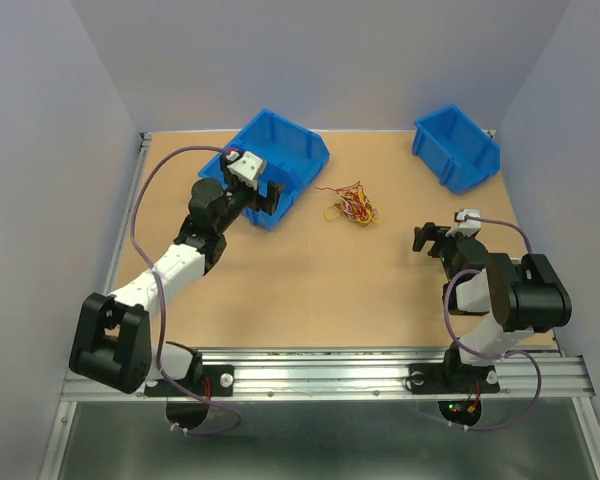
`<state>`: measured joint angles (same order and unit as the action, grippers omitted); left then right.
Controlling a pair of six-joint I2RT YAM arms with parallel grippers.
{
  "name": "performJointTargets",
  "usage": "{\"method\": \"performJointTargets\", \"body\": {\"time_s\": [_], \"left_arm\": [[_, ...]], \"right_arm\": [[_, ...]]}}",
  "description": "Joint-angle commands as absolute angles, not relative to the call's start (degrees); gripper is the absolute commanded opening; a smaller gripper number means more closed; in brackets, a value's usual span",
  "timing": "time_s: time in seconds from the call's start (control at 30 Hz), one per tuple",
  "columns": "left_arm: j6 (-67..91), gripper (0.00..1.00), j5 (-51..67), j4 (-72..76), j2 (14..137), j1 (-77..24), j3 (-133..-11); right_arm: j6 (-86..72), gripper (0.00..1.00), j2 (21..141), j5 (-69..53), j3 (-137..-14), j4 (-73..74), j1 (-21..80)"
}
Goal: Untangle the cables
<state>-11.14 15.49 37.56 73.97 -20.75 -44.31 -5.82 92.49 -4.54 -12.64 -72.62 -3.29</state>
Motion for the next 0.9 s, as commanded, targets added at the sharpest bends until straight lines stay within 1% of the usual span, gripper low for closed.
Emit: {"method": "performJointTargets", "body": {"time_s": [0.0, 0.17, 0.2, 0.3, 0.33, 0.37, 0.5, 0.57, 0.6, 0.63, 0.67, 0.7, 0.73, 0.83, 0.87], "left_arm": [[-14.57, 0.99, 21.36, 35.09, 75.93, -23.19, -48.60], [-20.47, 0.98, 12.41, 32.61, 79.62, -32.85, -50.00], [-20.74, 0.97, 9.09, 31.48, 82.15, -34.26, -50.71], [-21.36, 0.95, 6.16, 27.43, 88.49, -36.73, -55.36], [-21.27, 0.94, 5.46, 26.29, 91.73, -37.09, -58.16], [-21.10, 0.94, 5.01, 25.24, 91.76, -37.35, -59.40], [-21.09, 0.91, 4.40, 19.35, 100.34, -38.40, -65.91], [-21.09, 0.91, 4.05, 18.37, 102.56, -38.85, -68.37], [-21.18, 0.90, 3.61, 17.59, 104.40, -39.28, -69.16], [-21.27, 0.89, 2.56, 17.06, 105.28, -40.24, -70.82], [-21.27, 0.88, 1.94, 16.70, 106.60, -40.78, -71.62], [-21.27, 0.88, 1.41, 16.00, 107.05, -41.30, -72.41], [-21.62, 0.88, 0.80, 15.65, 107.31, -42.27, -73.99], [-22.41, 0.87, 0.88, 14.59, 107.75, -43.59, -76.02], [-23.20, 0.87, 0.88, 14.42, 108.19, -44.72, -76.46]], "right_arm": [[-5.19, 1.00, 92.02, -4.57, -13.27, -75.50, -2.90], [-3.87, 1.00, 91.76, -4.83, -13.01, -75.41, -2.11], [-3.69, 1.00, 91.76, -4.92, -13.01, -75.50, -1.94], [-3.61, 1.00, 90.62, -5.01, -14.06, -73.49, -1.67], [-3.78, 1.00, 88.00, -4.66, -15.19, -69.39, -1.67], [-3.78, 1.00, 86.41, -4.05, -15.20, -67.43, -1.58], [-3.95, 1.00, 78.61, -3.60, -14.42, -63.11, -1.41], [-6.40, 1.00, 75.51, -1.94, -15.37, -55.67, -1.32], [-11.20, 1.00, 72.45, -0.89, -16.08, -53.81, -1.32], [-12.03, 1.00, 71.03, -2.27, -17.22, -51.70, -1.23], [-18.57, 1.00, 69.54, -1.59, -17.40, -49.07, -1.32], [-21.76, 1.00, 68.39, -1.23, -17.40, -48.43, -1.32], [-23.80, 1.00, 66.38, -3.67, -17.05, -48.34, -1.32], [-22.16, 1.00, 63.04, -10.87, -16.53, -48.25, -1.32], [-24.15, 1.00, 62.23, -9.42, -14.78, -48.43, -1.32]]}}
